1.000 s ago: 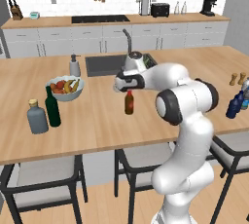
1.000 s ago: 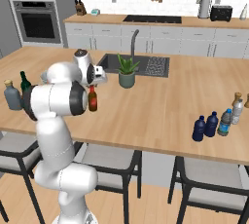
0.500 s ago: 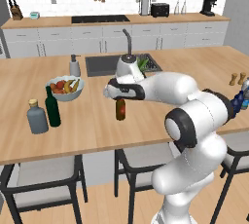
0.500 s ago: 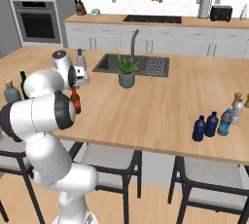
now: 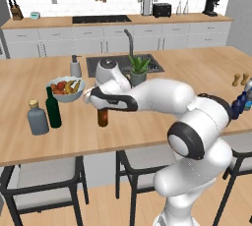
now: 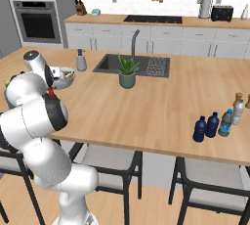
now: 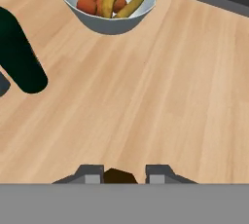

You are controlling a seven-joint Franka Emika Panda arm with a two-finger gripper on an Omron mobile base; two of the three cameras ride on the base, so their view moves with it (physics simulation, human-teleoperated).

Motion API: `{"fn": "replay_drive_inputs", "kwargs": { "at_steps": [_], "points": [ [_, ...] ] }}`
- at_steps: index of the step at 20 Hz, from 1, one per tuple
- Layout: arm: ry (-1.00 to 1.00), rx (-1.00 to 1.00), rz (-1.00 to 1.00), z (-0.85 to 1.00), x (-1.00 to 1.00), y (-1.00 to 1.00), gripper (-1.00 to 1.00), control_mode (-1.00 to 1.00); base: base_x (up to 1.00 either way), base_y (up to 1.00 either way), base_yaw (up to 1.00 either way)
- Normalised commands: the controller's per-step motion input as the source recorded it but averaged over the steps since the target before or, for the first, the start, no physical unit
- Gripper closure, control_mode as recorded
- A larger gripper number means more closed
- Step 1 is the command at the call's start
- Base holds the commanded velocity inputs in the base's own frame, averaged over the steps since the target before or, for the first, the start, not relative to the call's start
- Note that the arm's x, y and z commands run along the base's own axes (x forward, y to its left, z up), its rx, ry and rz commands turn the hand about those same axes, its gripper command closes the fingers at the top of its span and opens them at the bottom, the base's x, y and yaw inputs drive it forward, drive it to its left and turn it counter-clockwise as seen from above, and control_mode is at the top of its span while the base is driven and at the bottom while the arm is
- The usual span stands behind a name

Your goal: Move the plastic bottles in the middle to the plastics group, and the glass bottles in the middle to the glass group.

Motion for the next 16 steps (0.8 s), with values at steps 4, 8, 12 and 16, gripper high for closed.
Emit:
{"fn": "replay_drive_inputs", "kwargs": {
  "at_steps": [4, 8, 12, 16],
  "points": [
    [0.0, 0.15, 0.0, -0.01, -0.12, 0.65, 1.0, -1.0, 0.0, 0.0, 0.0],
    [0.0, 0.2, 0.0, -0.07, 0.01, 0.56, 1.0, -1.0, 0.0, 0.0, 0.0],
    [0.0, 0.19, 0.0, -0.14, 0.03, 0.49, 1.0, -1.0, 0.0, 0.0, 0.0],
    [0.01, 0.01, 0.0, -0.08, 0.03, 0.51, 1.0, -1.0, 0.0, 0.0, 0.0]
  ]
}}
